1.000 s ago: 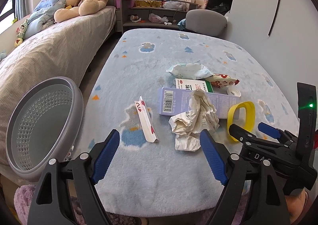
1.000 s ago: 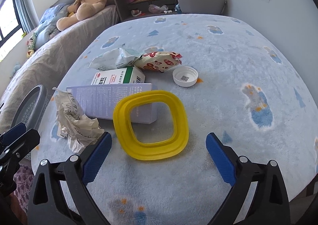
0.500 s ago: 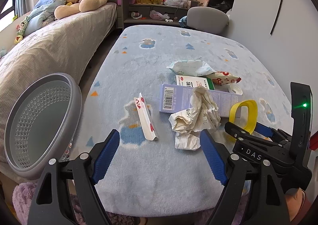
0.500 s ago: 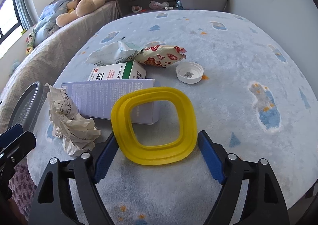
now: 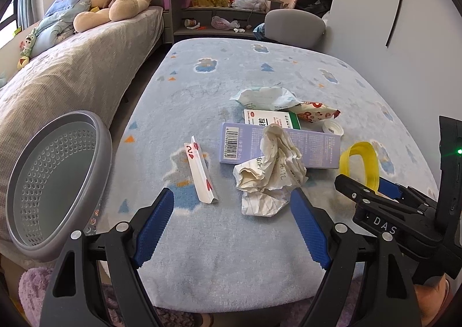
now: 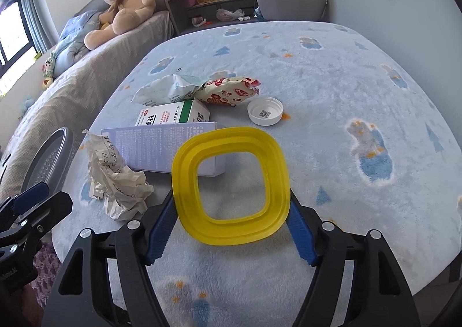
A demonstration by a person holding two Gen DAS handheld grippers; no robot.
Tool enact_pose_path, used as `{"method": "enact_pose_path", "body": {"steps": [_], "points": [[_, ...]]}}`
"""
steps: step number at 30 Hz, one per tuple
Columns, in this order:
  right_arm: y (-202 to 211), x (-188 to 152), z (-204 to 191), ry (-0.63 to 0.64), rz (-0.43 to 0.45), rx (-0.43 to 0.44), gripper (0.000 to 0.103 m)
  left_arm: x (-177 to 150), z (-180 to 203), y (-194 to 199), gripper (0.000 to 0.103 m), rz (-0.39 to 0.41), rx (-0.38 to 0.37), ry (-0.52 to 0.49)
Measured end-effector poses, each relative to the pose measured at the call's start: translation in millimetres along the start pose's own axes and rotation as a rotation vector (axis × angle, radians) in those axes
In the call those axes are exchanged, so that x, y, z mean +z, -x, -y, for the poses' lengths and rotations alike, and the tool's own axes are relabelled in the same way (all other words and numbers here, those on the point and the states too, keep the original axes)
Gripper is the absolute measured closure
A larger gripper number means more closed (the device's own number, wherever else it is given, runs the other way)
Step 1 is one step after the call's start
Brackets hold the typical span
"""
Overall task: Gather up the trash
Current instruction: 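Close the right tool on the yellow square lid and lift it, then grasp the crumpled tissue with the left tool while the right tool holds the yellow lid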
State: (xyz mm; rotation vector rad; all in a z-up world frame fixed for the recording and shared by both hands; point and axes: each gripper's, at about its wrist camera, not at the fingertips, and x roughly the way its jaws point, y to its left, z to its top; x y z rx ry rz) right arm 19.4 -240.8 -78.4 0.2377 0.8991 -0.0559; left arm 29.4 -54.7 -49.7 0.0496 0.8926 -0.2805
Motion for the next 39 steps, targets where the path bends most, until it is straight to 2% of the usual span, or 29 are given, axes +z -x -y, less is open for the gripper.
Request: {"method": "enact_pose_path", "body": {"steps": [9,18,31,33,34,35,39], "points": [[21,-12,30,-0.06,0.004,-0.035,0.034,3,20,-1,0.024,-0.003,-0.046,-0.056],[33,-15,46,-0.109,0.02,-0.033,0.034,3,33,-23,0.024,-0.047,-0.087,-0.07],[33,-17,51,-0.129,0.014,-0.008,0.034,8,45,-64,0.024,-0.052,-0.019,-0.091],[34,-18,52,-0.133,0.011,-0.007,0.034,9,47,-67,0.028,-0.051,-0.011,-0.098],[34,-19,52,-0.134,0.011,-0.007,0.034,9,48,-68,0.036,-0.054,-0.01,-0.103],[34,-19,53,-0.135,0.01,-0.007,0.034,9,49,-68,0.039,-0.058,-0.012,-0.107],[34,-19,53,-0.137,0.008,-0.002,0.034,9,48,-63,0.047,-0.053,-0.023,-0.108]]}}
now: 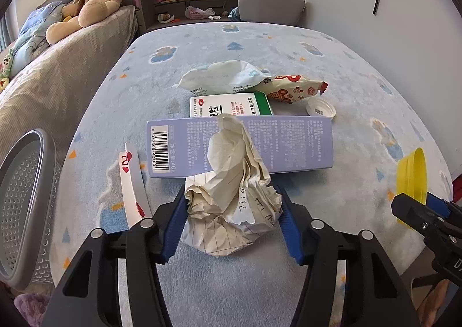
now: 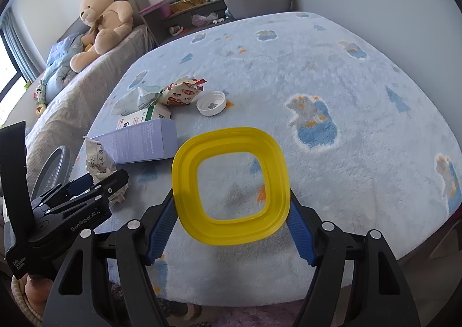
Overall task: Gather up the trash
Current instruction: 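Grasp the crumpled tissue with the left tool while the right tool holds the yellow lid, then carry the tissue and yellow lid over the basket and open both tools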
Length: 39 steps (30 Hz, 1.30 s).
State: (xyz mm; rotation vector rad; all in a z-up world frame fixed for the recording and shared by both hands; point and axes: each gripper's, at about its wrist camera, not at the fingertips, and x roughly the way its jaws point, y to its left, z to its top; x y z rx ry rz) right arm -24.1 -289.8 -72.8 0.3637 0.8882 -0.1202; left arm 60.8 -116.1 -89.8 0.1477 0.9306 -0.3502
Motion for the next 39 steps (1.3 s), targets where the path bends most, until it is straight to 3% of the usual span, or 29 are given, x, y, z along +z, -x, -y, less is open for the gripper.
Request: {"method": "enact_pose_path", "body": {"steps": [7,15,26,39], "points": [[6,-2,-13,0.025,0.005,0.008,0.034,-3,-12,26,0.048,0.036,-0.017,0.027],[13,2,-56,0.092,0.016,0.044,0.034,-3,-49,69,0.048,0.108,-0.003,0.091],[-1,13,-169,0.246,0.007,0.167,0.034,-14,-142,121,0.048,0.183,0.112,0.18],[-34,9,-298,0.412,-0.048,0.334,0.034,-37,-258,131,0.048,0.138,0.269,0.346]]}}
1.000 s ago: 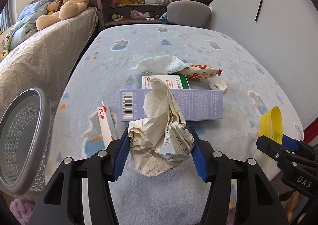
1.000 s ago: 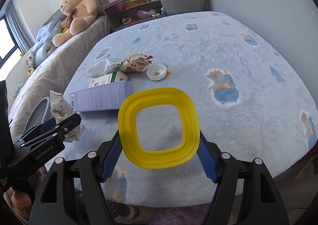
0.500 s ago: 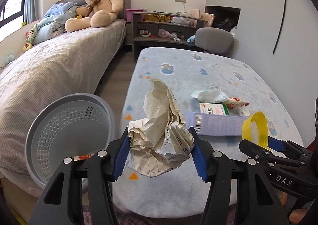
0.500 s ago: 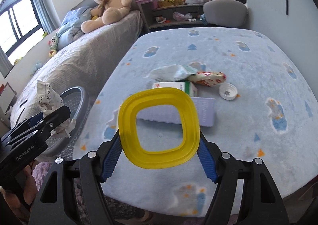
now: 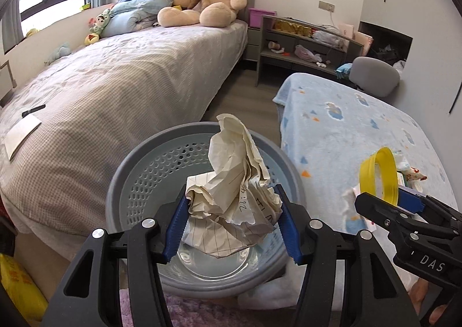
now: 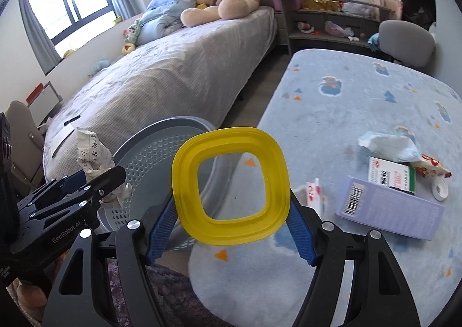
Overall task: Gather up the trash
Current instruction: 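Carry the tissue and yellow lid over the basket and open both tools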
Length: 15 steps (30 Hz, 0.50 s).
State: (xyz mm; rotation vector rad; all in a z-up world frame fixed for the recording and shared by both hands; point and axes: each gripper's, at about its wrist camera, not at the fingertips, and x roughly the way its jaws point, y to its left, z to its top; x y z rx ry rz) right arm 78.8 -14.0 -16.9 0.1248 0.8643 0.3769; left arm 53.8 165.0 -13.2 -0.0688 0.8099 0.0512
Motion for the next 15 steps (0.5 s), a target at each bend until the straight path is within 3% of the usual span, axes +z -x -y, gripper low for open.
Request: {"method": "enact_pose_path", "body": {"steps": [6,15], "points": [[-27,9,-31,0.058,-0.036,0.044,0.034,1,-34,-18,0.048,-0.04,0.061,0.046],[-52,14,-52,0.109,-0.083,0.084,0.034,-2,-53,-36,0.048,-0.086,0.082,0.074]]}}
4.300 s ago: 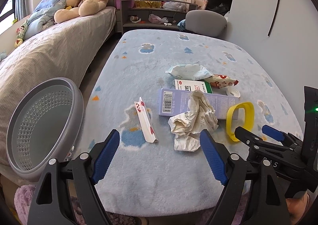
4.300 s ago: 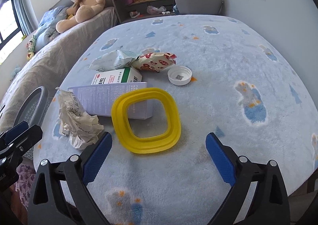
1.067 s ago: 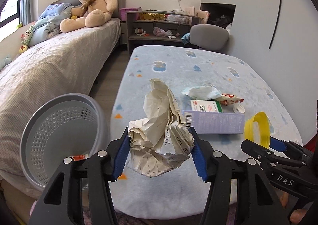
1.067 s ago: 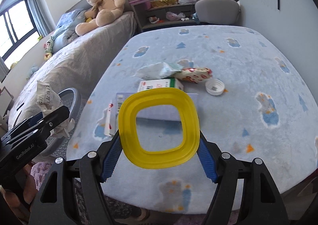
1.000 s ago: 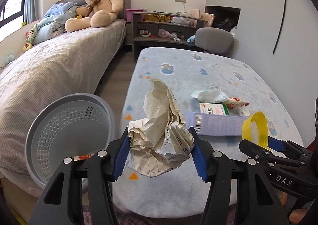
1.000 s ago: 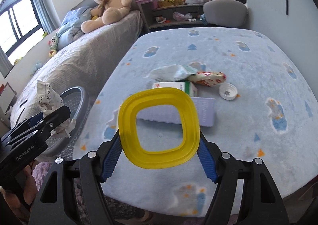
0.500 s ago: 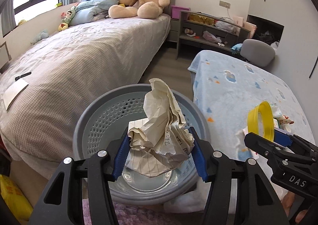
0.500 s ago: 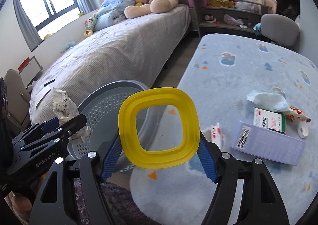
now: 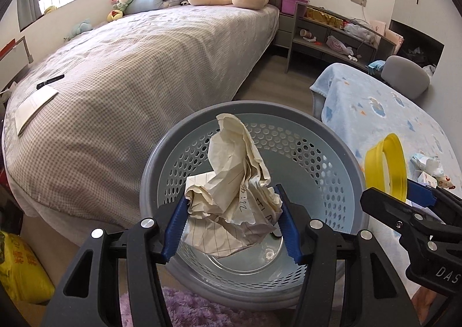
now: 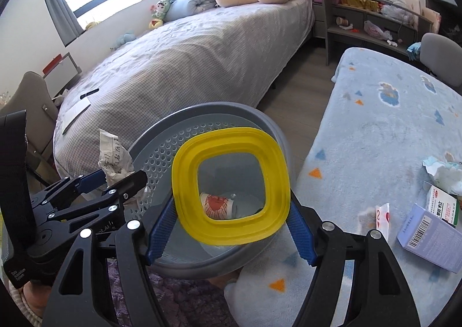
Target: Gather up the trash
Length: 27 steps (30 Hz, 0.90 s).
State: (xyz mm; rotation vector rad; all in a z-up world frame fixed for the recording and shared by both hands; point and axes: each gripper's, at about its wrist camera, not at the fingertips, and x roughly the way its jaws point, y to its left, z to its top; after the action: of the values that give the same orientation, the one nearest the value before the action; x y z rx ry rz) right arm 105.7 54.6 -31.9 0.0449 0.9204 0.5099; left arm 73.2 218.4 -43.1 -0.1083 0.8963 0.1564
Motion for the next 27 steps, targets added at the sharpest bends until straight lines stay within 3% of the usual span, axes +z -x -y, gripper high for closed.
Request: {"method": "enact_pose_path", "body": {"steps": [13,16,20,27], "points": [[-17,5,-6,0.017,-0.018,0.006,0.033,0,-8,-7,0.046,0.003,-0.019,0.011],[-15,7,-5,0.013,-0.008,0.004,0.032,-1,-8,-4,0.042,0.009,-0.009,0.01],[-11,9,-3,0.009,0.01,0.004,0.023,-2,-9,-1,0.033,0.012,0.002,0.007],[-8,8,-2,0.002,0.016,0.001,0.023,-2,-11,5,0.028,0.025,0.018,0.009]]}}
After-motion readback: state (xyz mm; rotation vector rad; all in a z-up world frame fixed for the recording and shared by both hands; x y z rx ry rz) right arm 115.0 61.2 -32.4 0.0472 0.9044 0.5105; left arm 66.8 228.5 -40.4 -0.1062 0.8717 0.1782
